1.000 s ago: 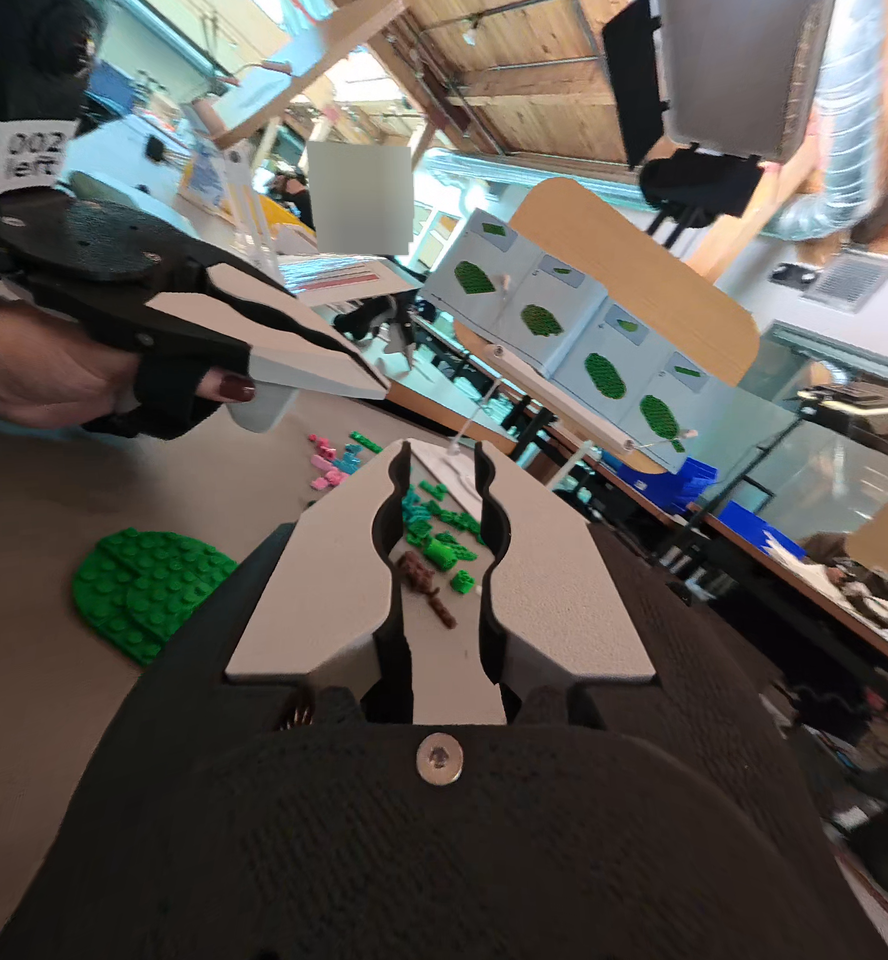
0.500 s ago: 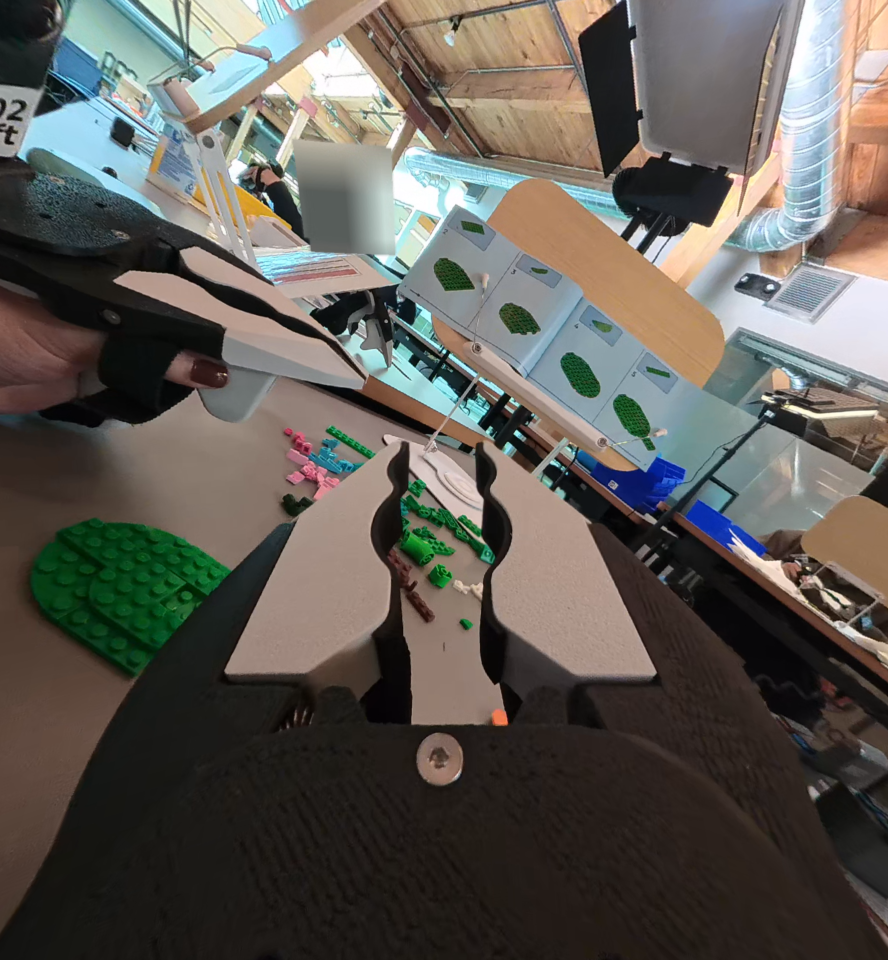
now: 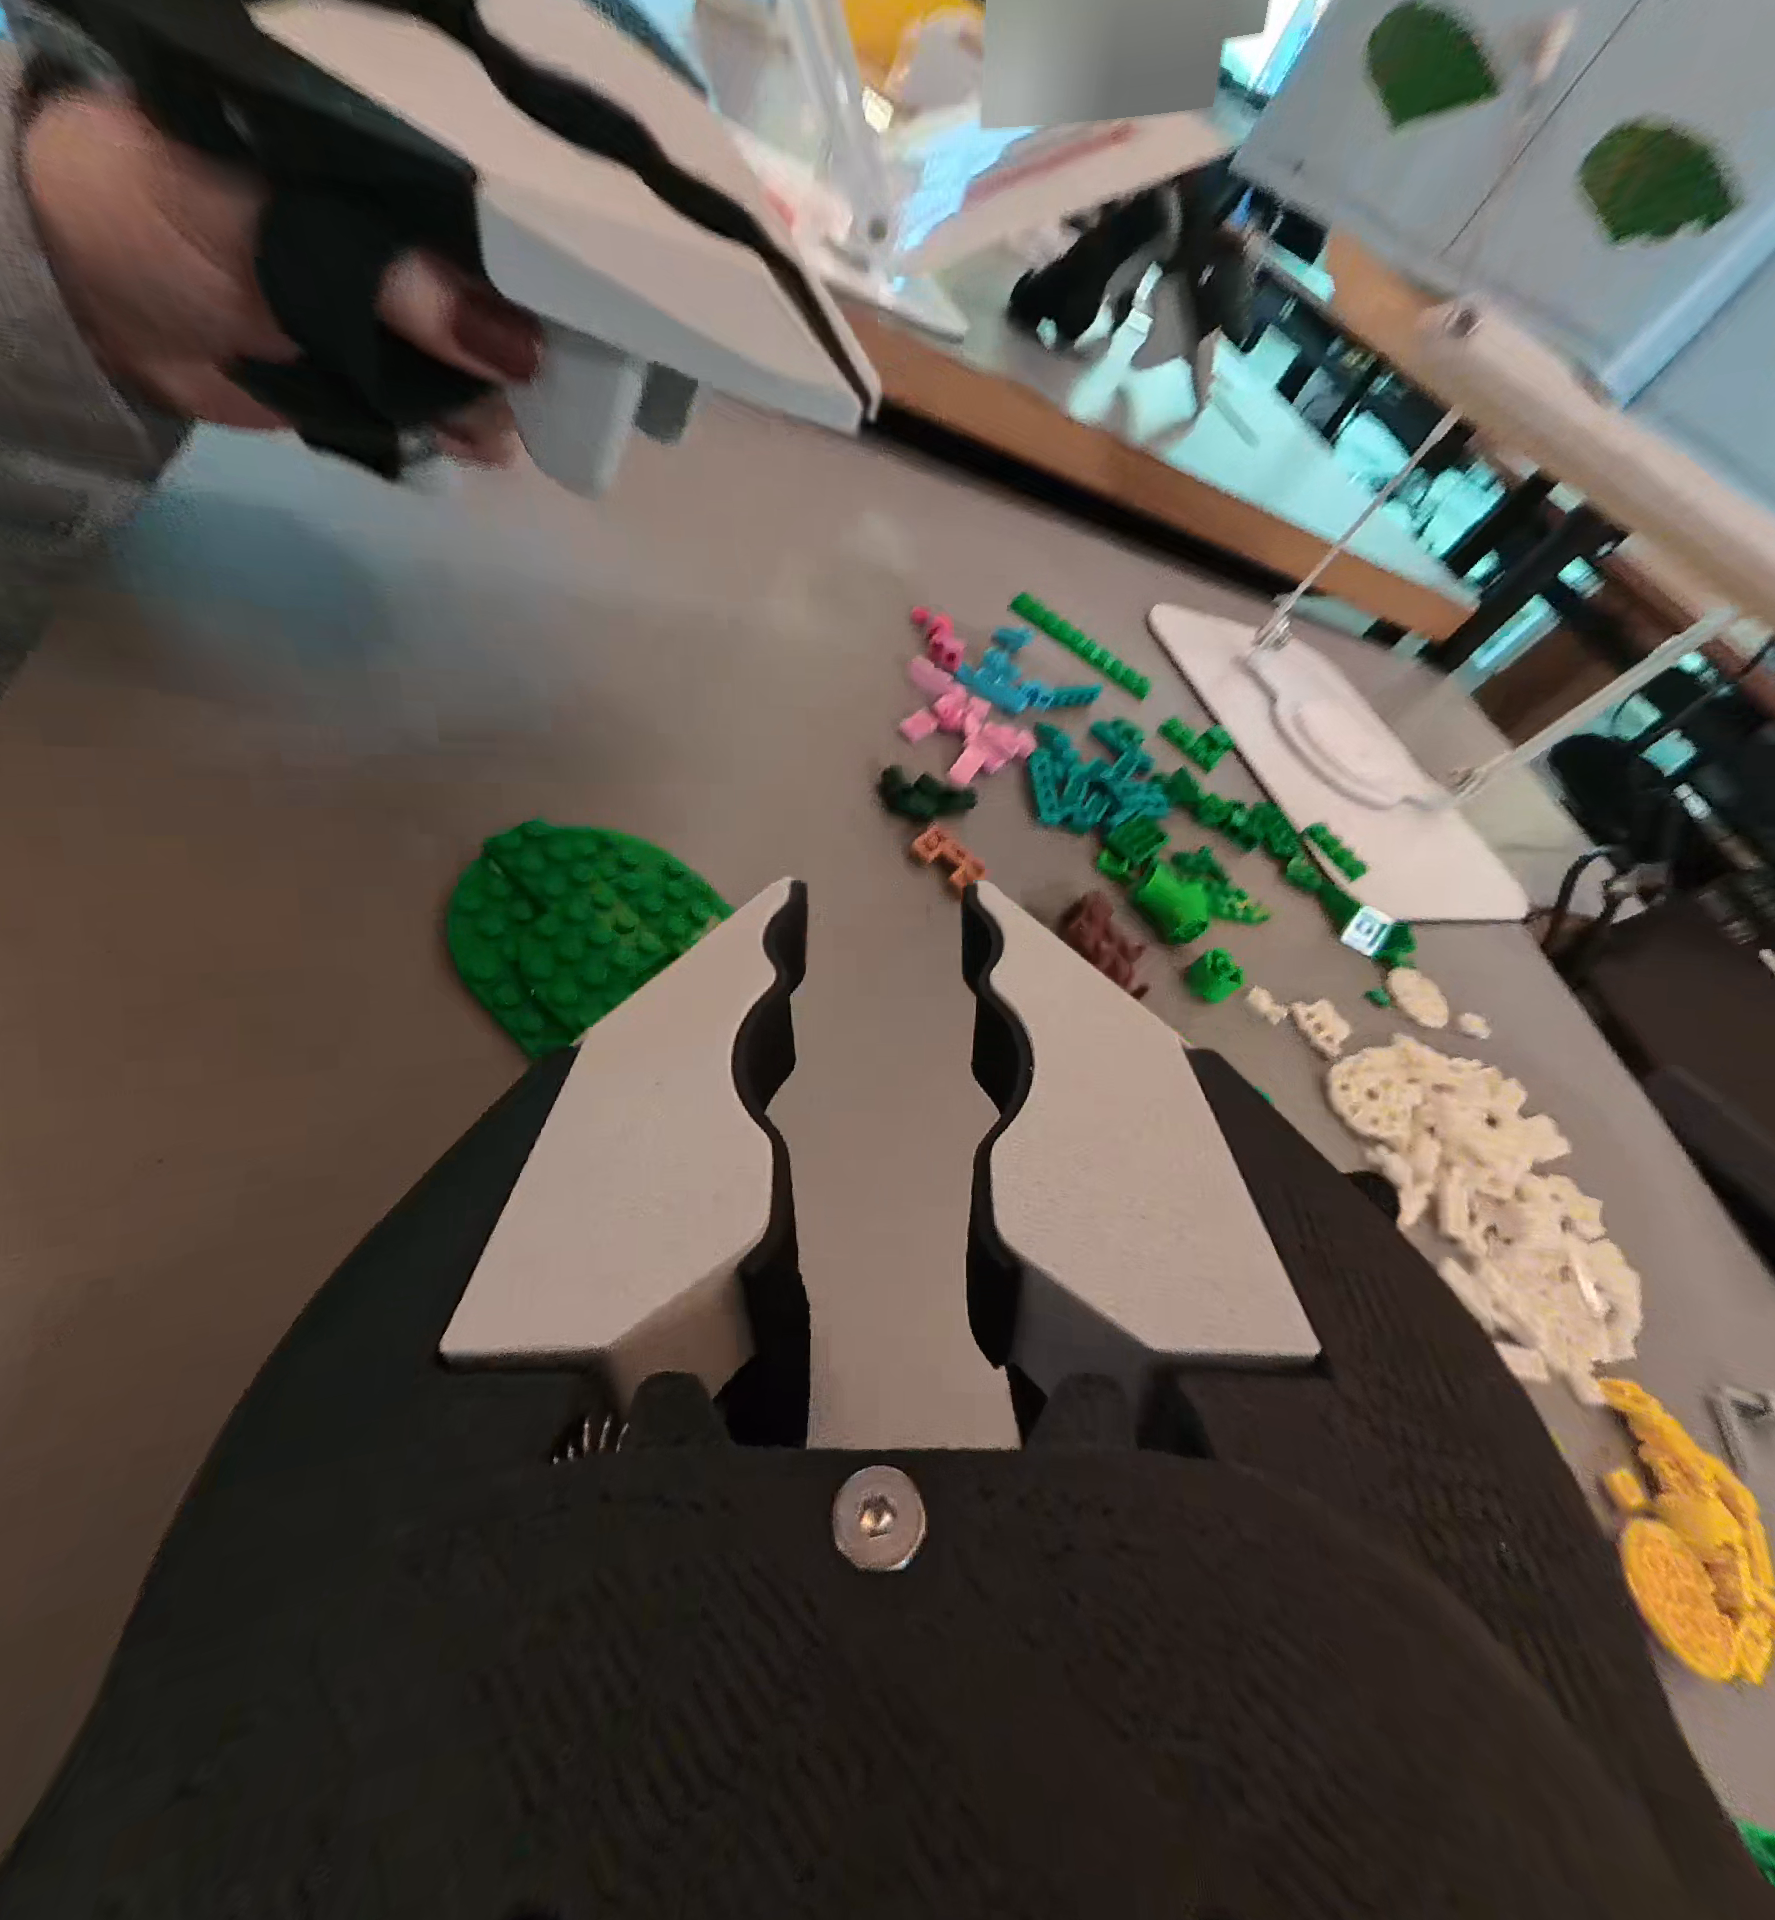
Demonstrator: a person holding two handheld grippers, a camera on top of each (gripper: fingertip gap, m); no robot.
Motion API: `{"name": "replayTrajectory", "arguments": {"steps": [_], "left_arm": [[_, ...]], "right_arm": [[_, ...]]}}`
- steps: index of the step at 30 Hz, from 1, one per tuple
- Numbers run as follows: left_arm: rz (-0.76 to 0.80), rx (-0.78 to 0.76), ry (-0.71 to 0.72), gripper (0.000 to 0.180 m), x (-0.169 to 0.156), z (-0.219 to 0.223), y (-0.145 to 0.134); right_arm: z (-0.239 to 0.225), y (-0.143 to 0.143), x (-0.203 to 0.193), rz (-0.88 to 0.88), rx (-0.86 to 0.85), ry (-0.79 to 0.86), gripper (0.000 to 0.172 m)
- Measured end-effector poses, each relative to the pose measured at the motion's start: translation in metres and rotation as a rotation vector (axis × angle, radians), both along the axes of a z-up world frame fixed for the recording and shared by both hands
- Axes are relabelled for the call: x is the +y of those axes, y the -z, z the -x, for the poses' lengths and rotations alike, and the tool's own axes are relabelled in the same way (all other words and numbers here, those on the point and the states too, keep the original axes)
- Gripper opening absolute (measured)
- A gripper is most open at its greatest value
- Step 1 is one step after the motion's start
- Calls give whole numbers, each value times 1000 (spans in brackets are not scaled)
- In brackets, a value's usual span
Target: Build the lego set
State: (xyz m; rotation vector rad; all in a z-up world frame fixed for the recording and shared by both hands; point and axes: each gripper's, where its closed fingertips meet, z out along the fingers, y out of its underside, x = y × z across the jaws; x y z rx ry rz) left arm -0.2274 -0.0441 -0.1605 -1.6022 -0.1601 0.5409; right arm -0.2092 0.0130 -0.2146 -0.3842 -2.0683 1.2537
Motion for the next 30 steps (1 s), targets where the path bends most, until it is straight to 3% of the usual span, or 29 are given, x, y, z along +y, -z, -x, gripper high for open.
{"name": "replayTrajectory", "arguments": {"steps": [7,12,14,17,20,24,27,30], "left_arm": [[155,-92,47,12,-4,-47,29],[198,-106,65,27,-13,-74,37],[253,-83,49,36,-15,-77,44],[327,-104,61,48,-9,-83,57],[359,-155,74,61,-3,-85,67],[356,-227,92,68,3,-82,73],[363,-275,90,72,6,-76,78],[382,-329,76,76,8,-69,85]], "right_arm": [[-4,11,7,-66,-65,-33,35],[-27,33,5,-68,-358,-147,54],[-30,42,14,-116,-400,-139,59],[-28,41,46,-170,-407,-80,62],[-29,33,87,-58,-502,13,64],[-30,46,124,-26,-557,74,67],[-28,38,109,47,-558,31,67],[-37,26,62,75,-542,-123,67]]}}
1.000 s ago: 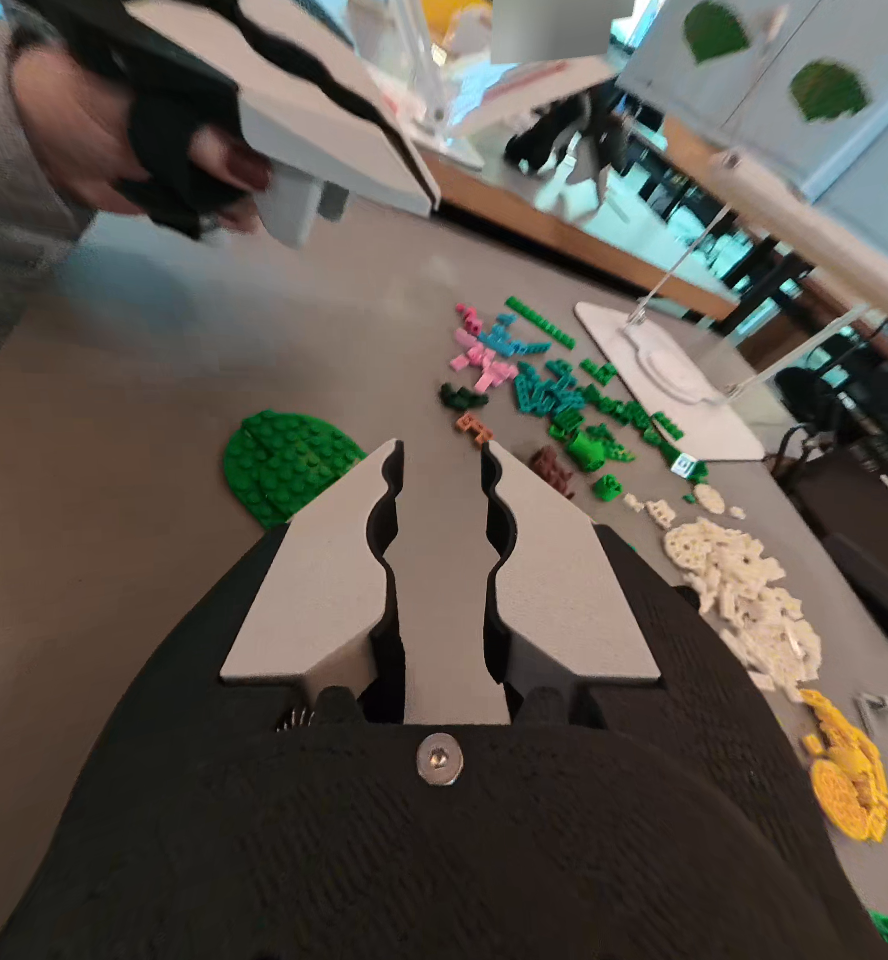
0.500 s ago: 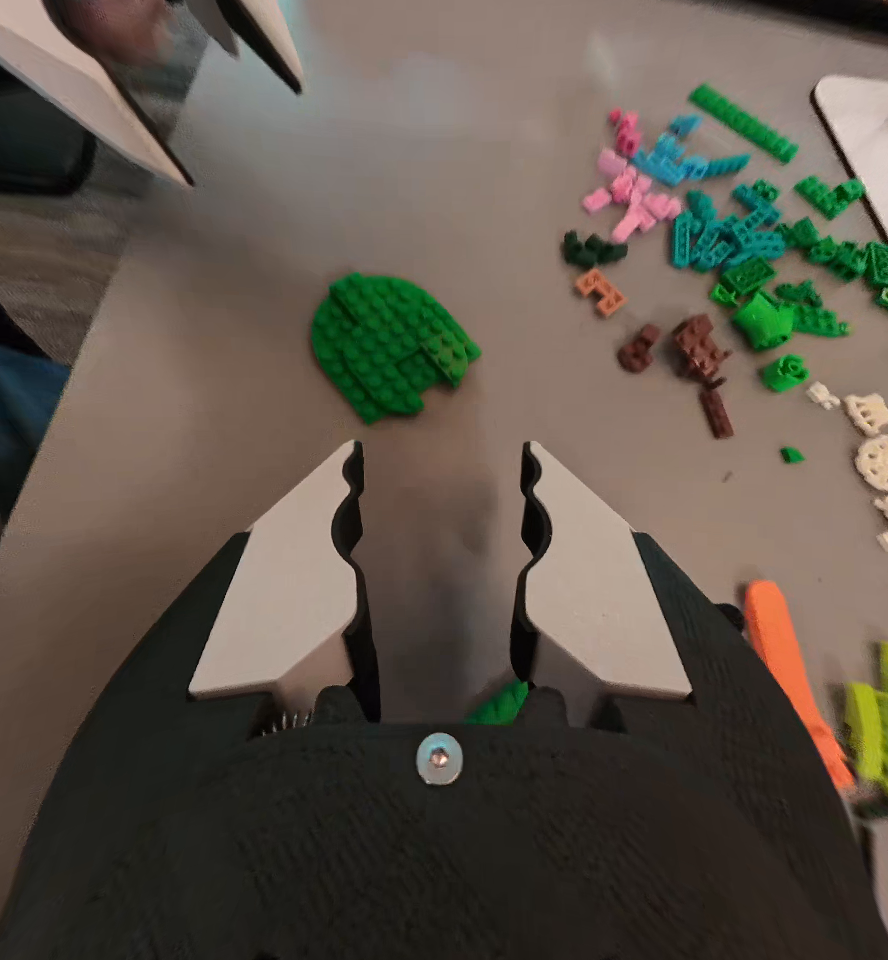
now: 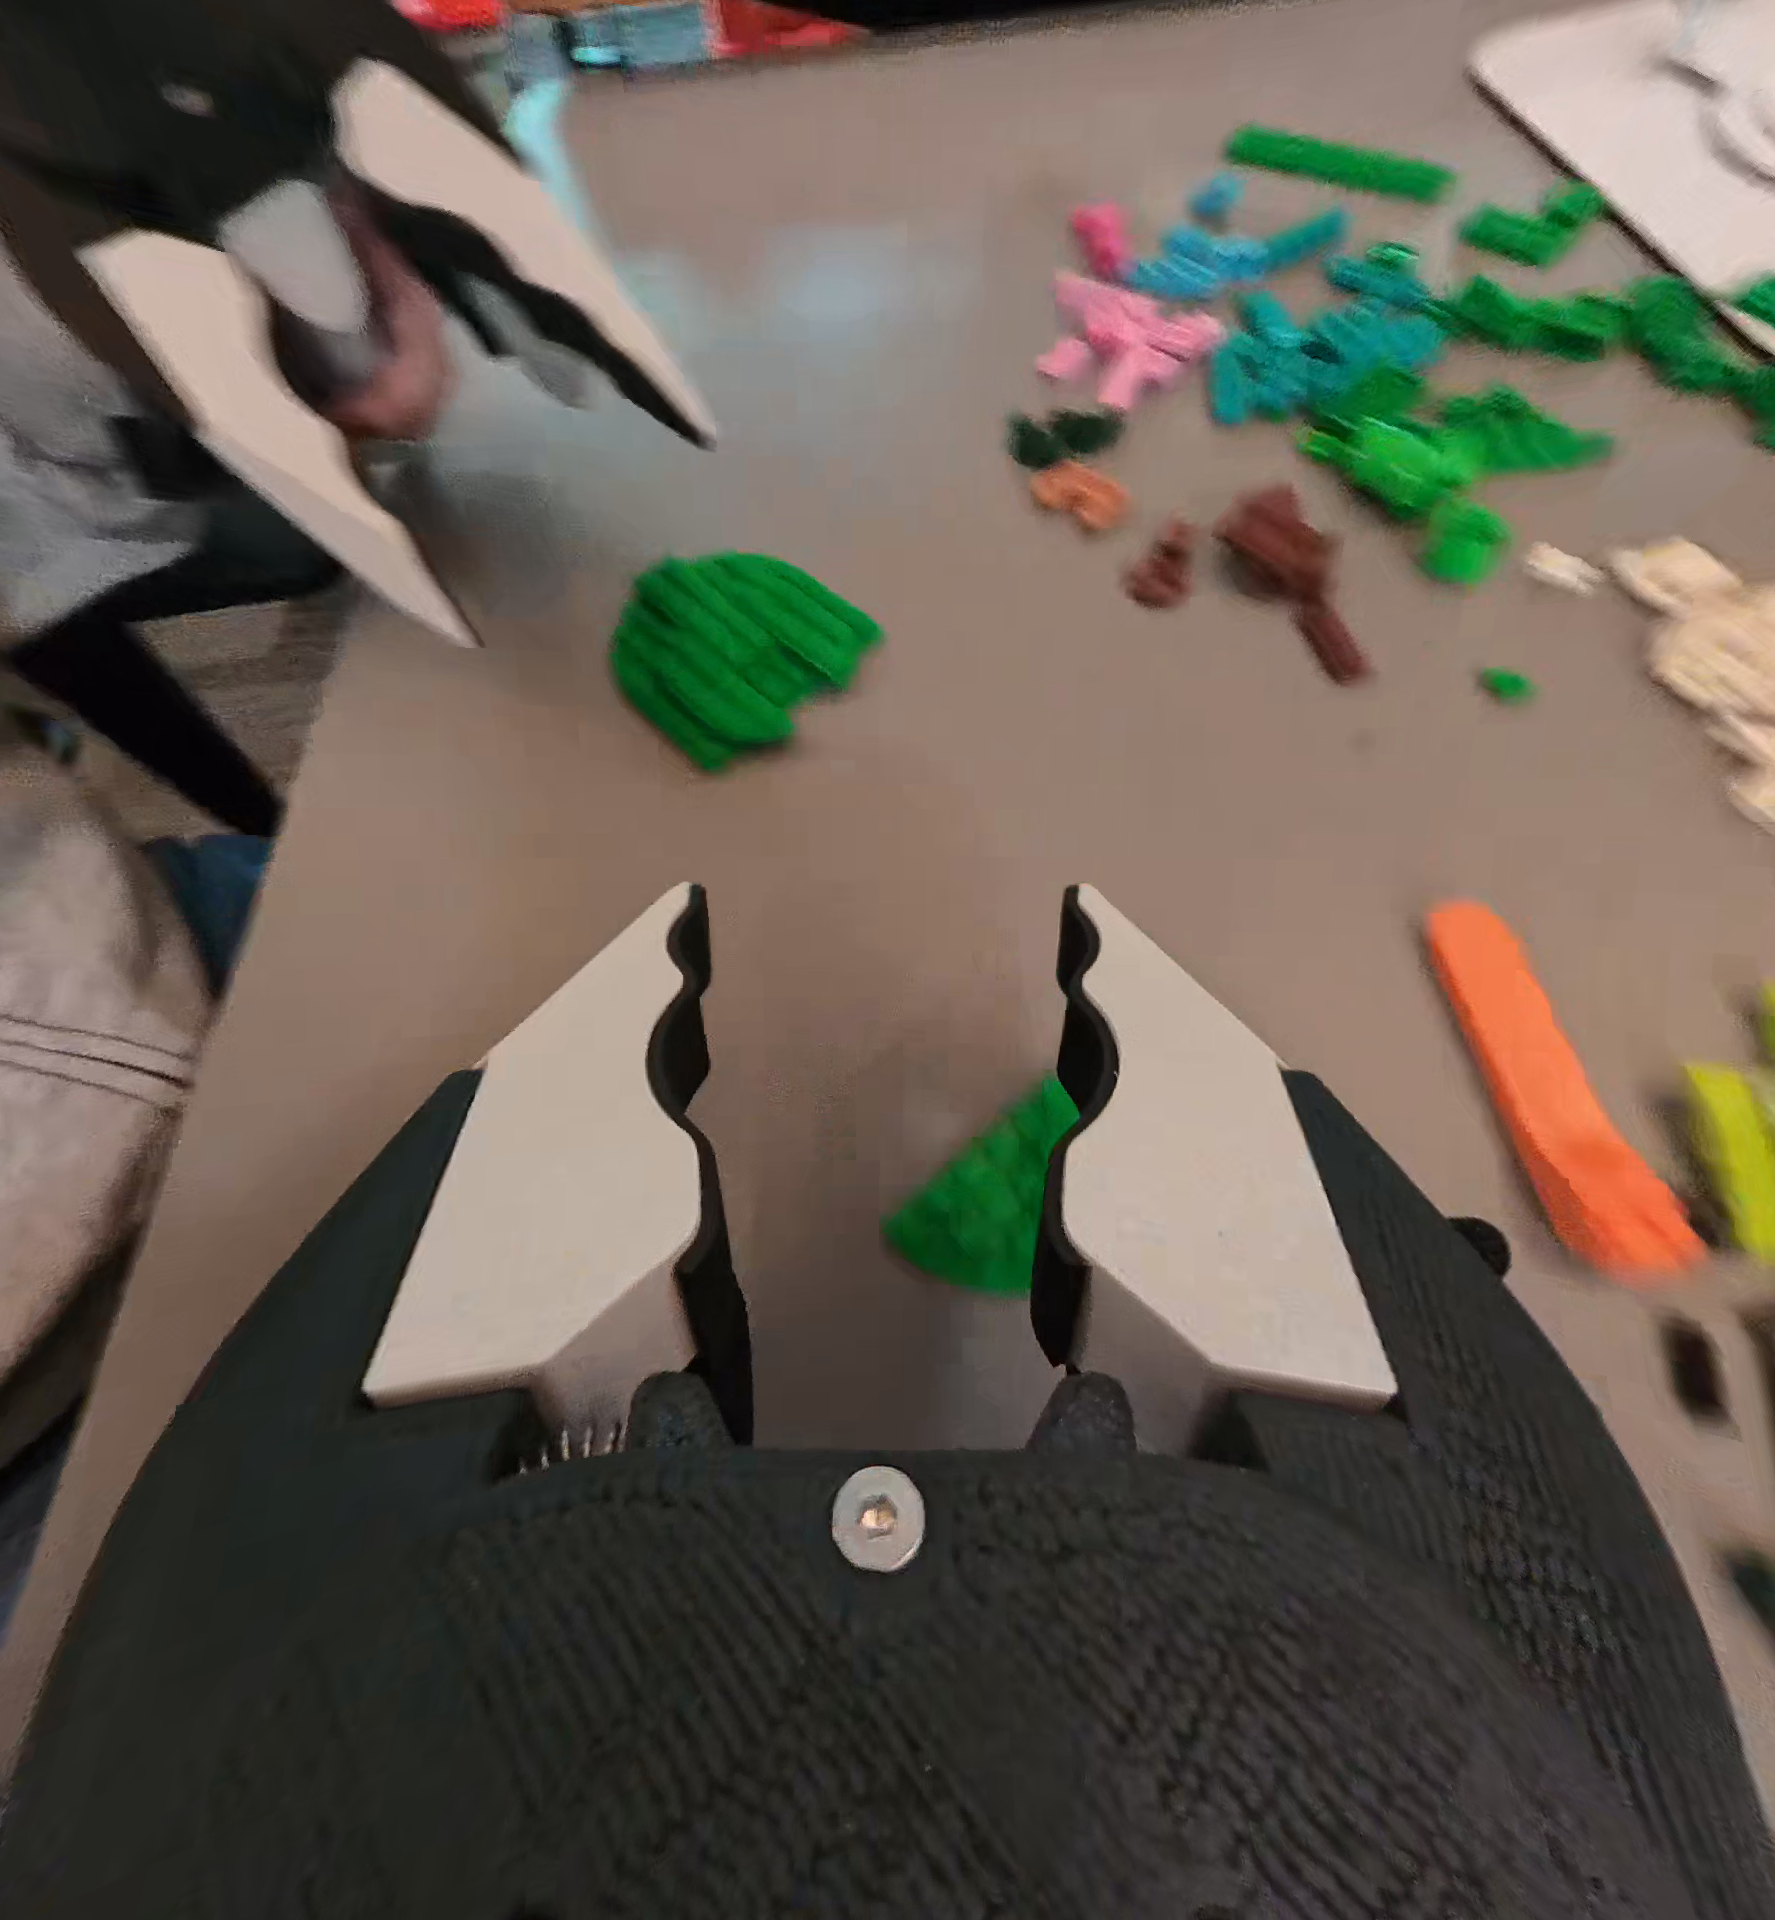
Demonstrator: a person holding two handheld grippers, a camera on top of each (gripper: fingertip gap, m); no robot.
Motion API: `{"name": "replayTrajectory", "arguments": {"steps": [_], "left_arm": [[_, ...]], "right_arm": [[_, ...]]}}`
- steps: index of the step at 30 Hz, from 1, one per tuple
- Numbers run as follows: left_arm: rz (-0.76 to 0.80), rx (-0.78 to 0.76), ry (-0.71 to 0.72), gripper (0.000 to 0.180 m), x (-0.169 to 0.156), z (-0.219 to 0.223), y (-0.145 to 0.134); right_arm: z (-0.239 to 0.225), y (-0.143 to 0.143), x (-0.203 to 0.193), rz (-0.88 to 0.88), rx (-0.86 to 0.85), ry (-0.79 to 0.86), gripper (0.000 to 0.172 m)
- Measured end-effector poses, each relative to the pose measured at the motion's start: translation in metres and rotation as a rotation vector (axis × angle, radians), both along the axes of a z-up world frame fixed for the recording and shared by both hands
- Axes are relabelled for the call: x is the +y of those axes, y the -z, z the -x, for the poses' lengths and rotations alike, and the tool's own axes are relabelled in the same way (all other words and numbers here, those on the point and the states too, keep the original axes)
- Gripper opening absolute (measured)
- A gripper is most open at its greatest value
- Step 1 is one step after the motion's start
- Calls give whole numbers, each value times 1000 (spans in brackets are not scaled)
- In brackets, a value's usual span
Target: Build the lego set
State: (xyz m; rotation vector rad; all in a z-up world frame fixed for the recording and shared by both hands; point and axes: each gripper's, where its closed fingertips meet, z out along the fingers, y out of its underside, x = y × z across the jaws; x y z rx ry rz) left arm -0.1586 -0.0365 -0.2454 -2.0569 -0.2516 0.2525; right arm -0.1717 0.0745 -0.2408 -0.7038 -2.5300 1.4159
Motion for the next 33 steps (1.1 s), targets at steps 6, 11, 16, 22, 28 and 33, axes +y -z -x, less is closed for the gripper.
{"name": "replayTrajectory", "arguments": {"steps": [6,11,16,22,28,33], "left_arm": [[57,-87,9,86,1,2,9],[54,-4,61,85,-17,-11,-3],[74,87,112,82,-32,-33,-8],[177,229,116,79,-42,-52,5],[320,548,111,71,-54,-59,21],[444,620,52,74,-81,-55,38]], "right_arm": [[-5,16,-72,-54,-2,-175,68],[16,15,-89,-99,12,-141,43],[17,25,-94,-179,-60,-162,40],[2,26,-113,-202,-87,-220,30],[-24,26,-143,-204,-77,-339,29],[-43,26,-158,-216,-71,-425,29]]}}
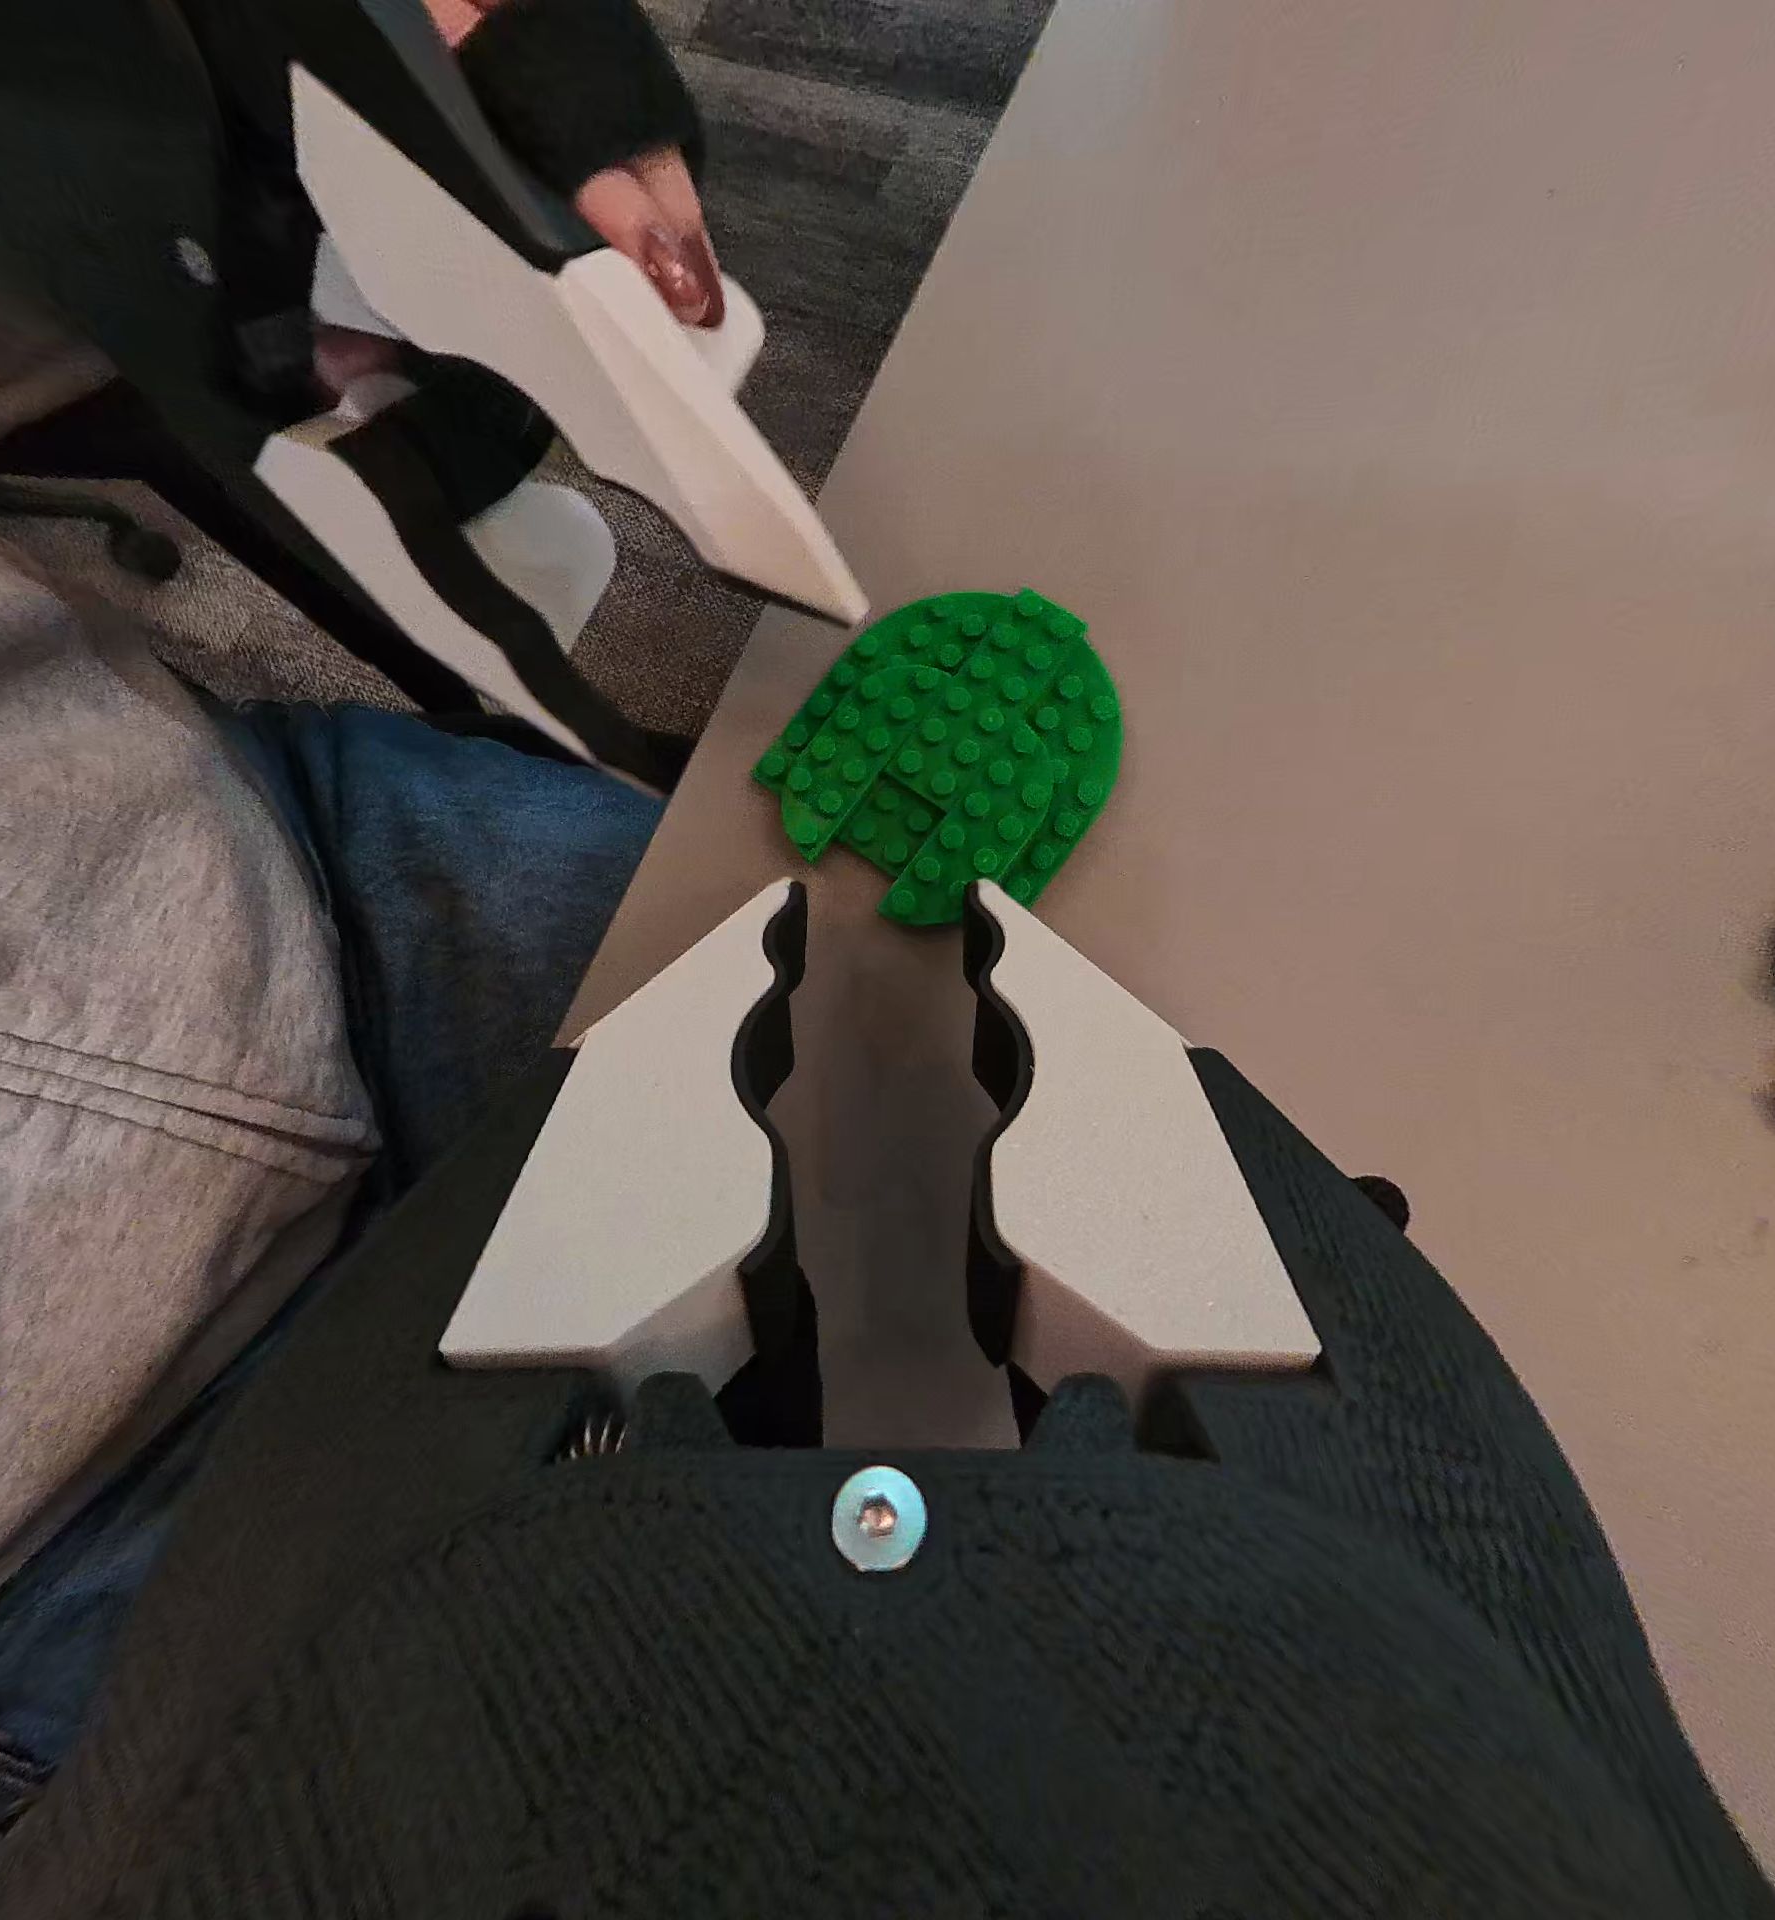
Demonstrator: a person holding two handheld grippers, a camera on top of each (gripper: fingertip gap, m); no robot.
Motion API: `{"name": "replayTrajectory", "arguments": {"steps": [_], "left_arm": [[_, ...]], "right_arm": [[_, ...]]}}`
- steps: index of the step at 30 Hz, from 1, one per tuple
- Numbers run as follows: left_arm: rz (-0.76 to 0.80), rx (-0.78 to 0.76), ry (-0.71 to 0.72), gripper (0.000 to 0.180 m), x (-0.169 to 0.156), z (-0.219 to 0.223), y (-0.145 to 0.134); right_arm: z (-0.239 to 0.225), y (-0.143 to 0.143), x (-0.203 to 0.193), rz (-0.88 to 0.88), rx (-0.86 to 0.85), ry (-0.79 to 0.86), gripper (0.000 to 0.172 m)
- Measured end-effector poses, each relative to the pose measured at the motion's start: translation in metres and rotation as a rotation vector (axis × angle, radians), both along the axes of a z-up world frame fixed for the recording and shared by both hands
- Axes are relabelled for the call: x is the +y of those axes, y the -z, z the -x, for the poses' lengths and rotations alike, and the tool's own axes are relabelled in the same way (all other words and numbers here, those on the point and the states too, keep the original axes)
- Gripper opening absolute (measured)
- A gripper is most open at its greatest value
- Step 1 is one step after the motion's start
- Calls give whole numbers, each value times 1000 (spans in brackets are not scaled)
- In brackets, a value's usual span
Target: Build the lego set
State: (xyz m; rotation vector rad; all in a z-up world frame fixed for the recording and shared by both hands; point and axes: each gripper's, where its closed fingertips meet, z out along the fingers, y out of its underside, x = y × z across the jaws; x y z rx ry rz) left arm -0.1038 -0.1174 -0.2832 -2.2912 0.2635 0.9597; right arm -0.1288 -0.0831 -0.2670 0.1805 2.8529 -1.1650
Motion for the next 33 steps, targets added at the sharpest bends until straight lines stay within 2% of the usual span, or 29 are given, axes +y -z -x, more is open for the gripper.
{"name": "replayTrajectory", "arguments": {"steps": [2,5,8,11,16,20,21,25,28,31,33], "left_arm": [[38,34,-21,74,-10,3,3],[27,18,-48,76,-19,6,0],[24,-5,-67,79,-26,9,-1],[35,-12,-69,83,-29,12,0],[56,35,-57,90,-27,16,1],[51,80,9,75,-19,7,0],[53,84,26,71,-16,4,1],[145,142,45,62,-9,3,8],[126,195,112,30,-5,-7,2],[92,178,133,23,-3,-16,-3],[88,184,132,20,-4,-18,-7]], "right_arm": [[2,-2,-3,-5,41,-4,32],[18,-10,-14,55,100,118,40],[19,-4,-25,65,48,208,59],[16,9,-31,9,40,224,77],[-1,10,-37,-20,60,122,70],[-13,9,-39,-18,37,38,68],[-16,8,-40,-9,19,20,61],[-22,5,-41,38,-52,-1,56],[-28,4,-39,63,-98,-14,52],[-35,3,-36,72,-122,-41,54],[-36,-2,-32,84,-104,-46,66]]}}
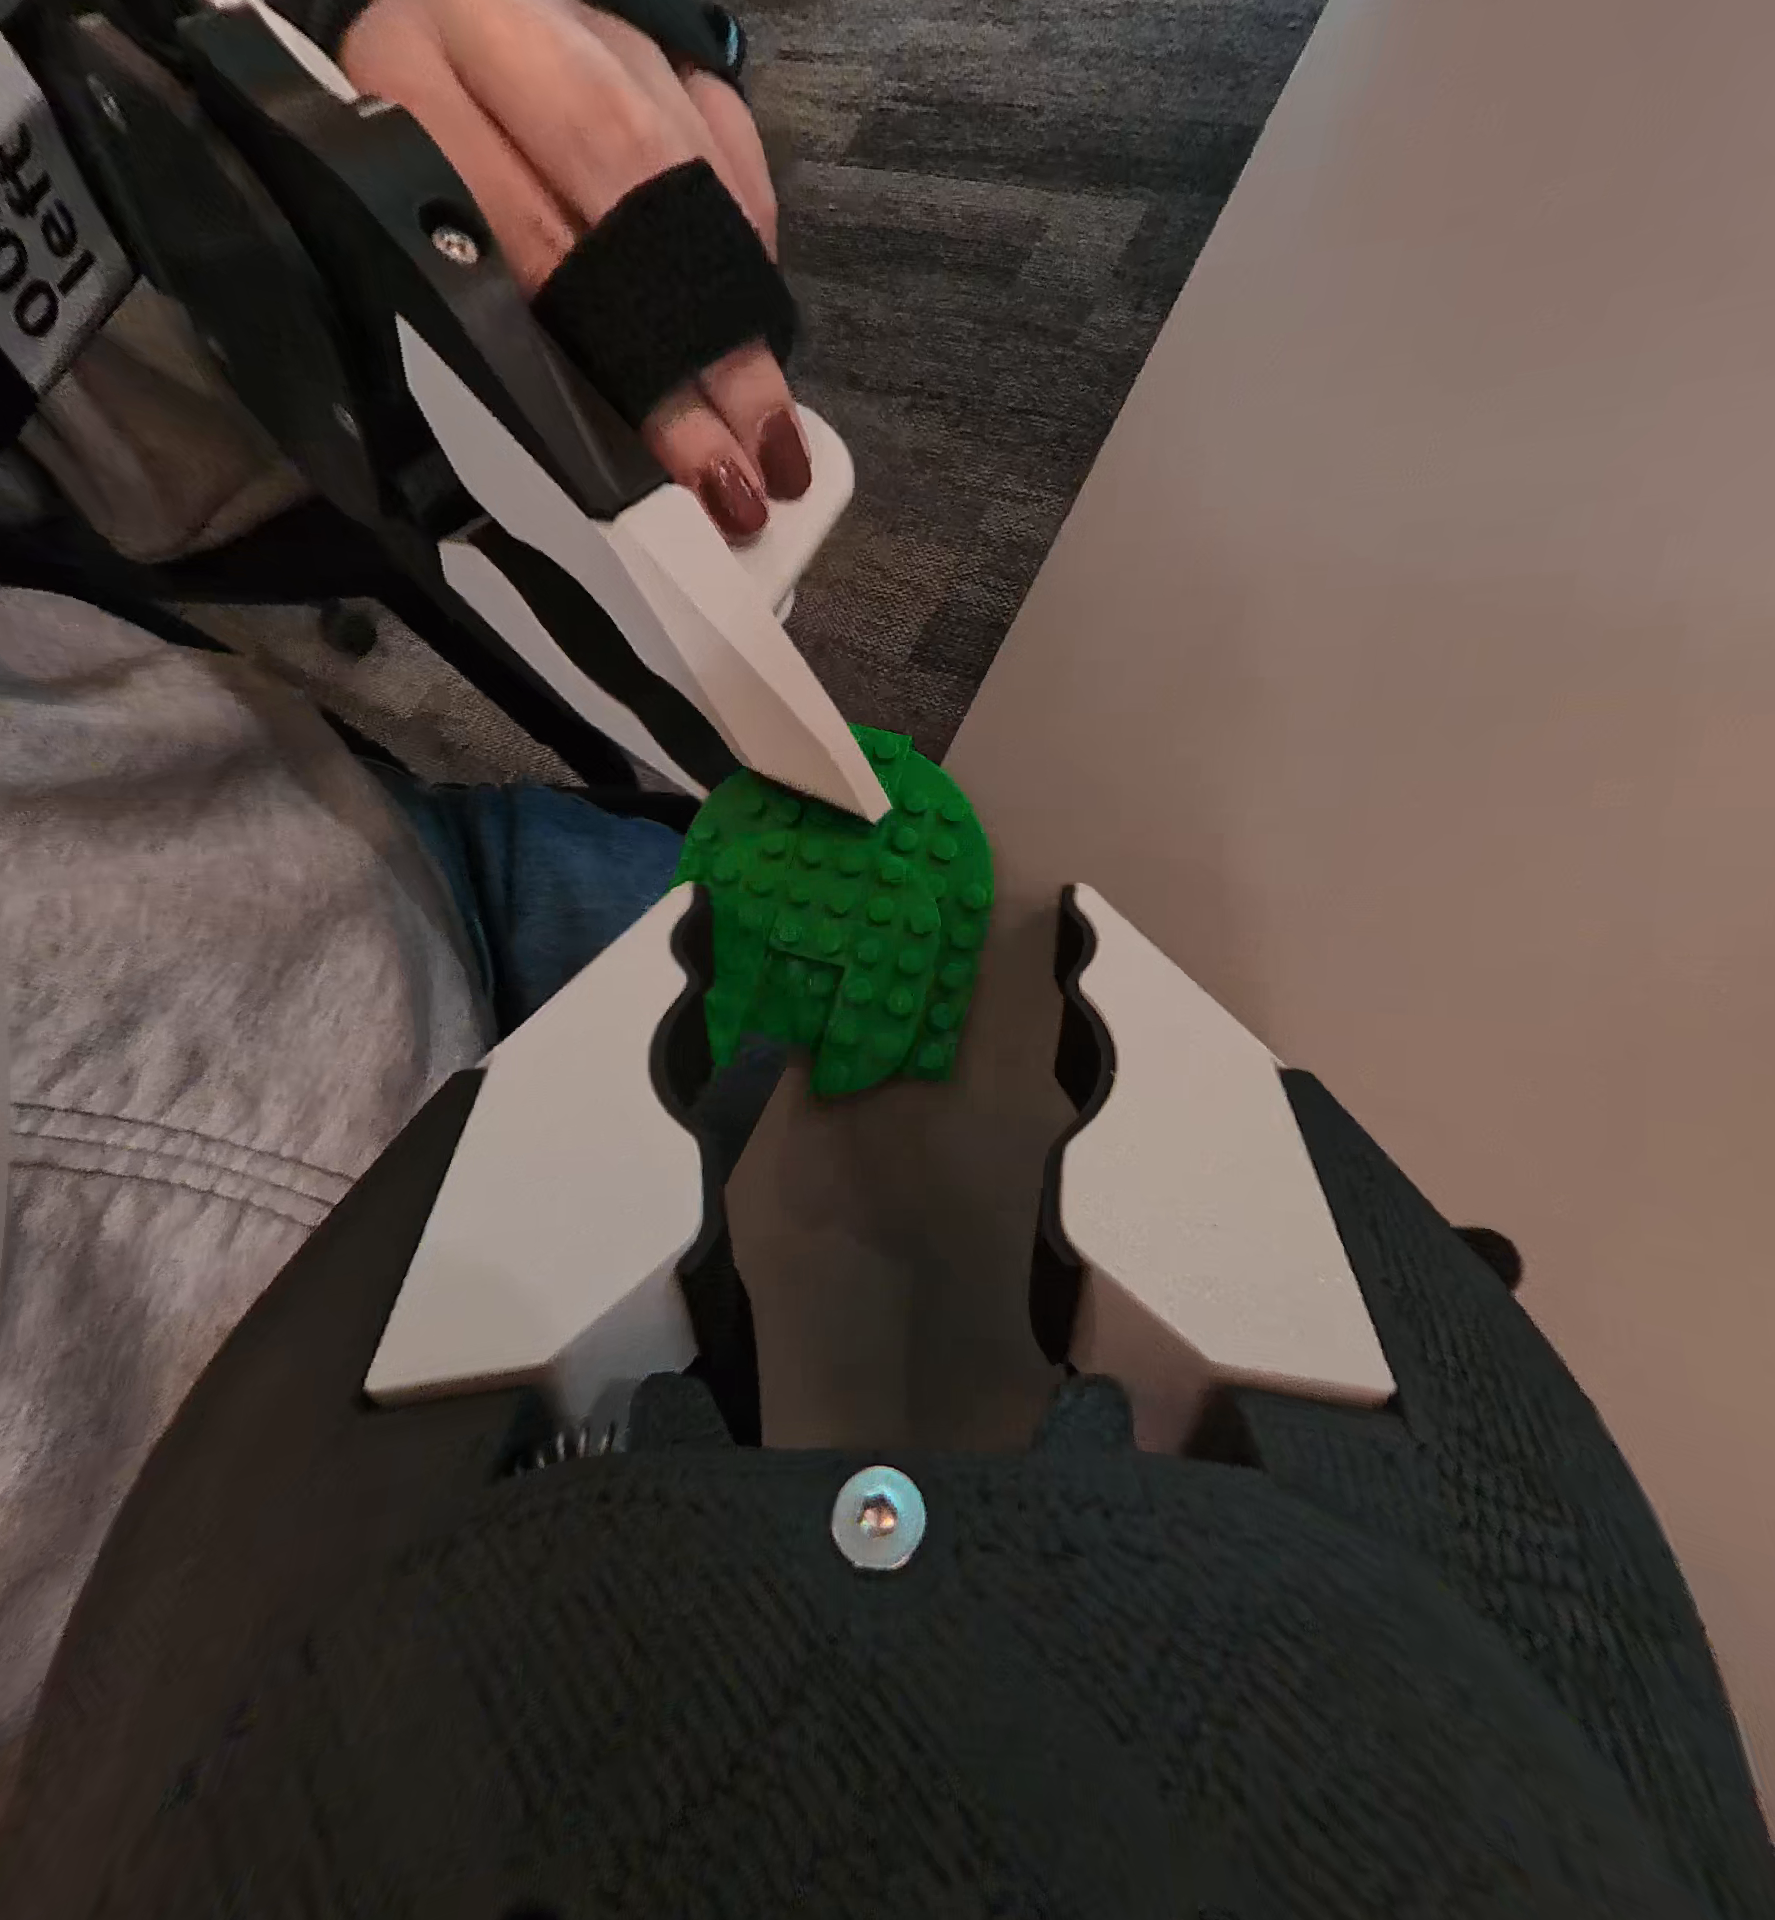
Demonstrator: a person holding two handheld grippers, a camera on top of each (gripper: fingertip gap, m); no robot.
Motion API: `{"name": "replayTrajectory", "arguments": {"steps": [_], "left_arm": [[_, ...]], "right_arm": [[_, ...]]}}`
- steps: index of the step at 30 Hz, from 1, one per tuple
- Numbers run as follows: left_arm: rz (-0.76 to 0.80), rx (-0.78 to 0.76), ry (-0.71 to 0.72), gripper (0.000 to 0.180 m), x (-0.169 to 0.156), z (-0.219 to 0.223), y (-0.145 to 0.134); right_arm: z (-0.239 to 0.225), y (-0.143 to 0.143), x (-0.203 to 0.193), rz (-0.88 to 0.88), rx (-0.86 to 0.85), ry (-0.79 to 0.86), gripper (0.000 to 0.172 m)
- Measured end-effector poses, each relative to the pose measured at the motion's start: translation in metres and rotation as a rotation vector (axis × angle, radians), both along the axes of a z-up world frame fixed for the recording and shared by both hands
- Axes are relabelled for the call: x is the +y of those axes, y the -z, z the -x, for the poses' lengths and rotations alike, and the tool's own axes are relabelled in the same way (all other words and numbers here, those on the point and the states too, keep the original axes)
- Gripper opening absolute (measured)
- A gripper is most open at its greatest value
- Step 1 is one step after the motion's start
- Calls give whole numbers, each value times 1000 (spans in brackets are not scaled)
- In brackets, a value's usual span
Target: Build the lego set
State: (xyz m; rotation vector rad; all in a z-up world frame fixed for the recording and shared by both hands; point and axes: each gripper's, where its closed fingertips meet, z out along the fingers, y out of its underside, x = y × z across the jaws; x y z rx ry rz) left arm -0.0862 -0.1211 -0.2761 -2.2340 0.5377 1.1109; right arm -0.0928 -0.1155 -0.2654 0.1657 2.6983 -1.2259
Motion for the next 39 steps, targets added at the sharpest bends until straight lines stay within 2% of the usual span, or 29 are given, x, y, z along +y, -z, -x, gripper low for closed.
{"name": "replayTrajectory", "arguments": {"steps": [3,5,9,12,15,16,18,19,21,23,24,27,28,29,31,32,33,35,39], "left_arm": [[-61,21,-25,6,-1,5,-19],[-107,11,-80,5,-2,15,-30],[-167,73,-153,5,-2,35,-53],[-177,114,-145,5,8,41,-64],[-167,133,-92,5,23,38,-67],[-163,135,-75,5,27,37,-68],[-172,151,-47,6,34,35,-71],[-185,158,-40,6,37,35,-75],[-243,128,-1,32,43,31,-82],[-239,19,33,57,47,27,-79],[-226,3,46,60,48,27,-79],[-194,60,123,44,59,27,-82],[-184,78,149,34,66,27,-82],[-178,115,169,10,73,28,-84],[-172,204,156,6,82,39,-91],[-161,214,138,5,86,46,-90],[-168,231,127,5,89,52,-91],[-198,272,117,5,95,63,-94],[-200,382,87,5,108,91,-89]], "right_arm": [[8,-30,6,125,92,44,72],[13,-47,17,162,176,79,73],[20,-60,35,104,510,99,73],[22,-61,37,4,805,74,73],[29,-60,40,-105,1044,48,55],[30,-60,40,-119,1095,34,45],[29,-65,41,-104,1164,13,14],[28,-67,42,-90,1188,5,7],[28,-68,47,-83,1196,-12,7],[24,-71,52,-46,1184,-33,7],[21,-73,54,-22,1175,-45,7],[19,-78,62,12,1156,-49,7],[20,-79,65,13,1150,-45,7],[21,-79,68,10,1146,-39,7],[26,-80,82,3,1146,-11,13],[30,-81,94,-3,1122,14,27],[37,-82,112,-17,1072,67,41],[52,-78,156,-34,895,201,59],[67,-38,233,-142,468,405,65]]}}
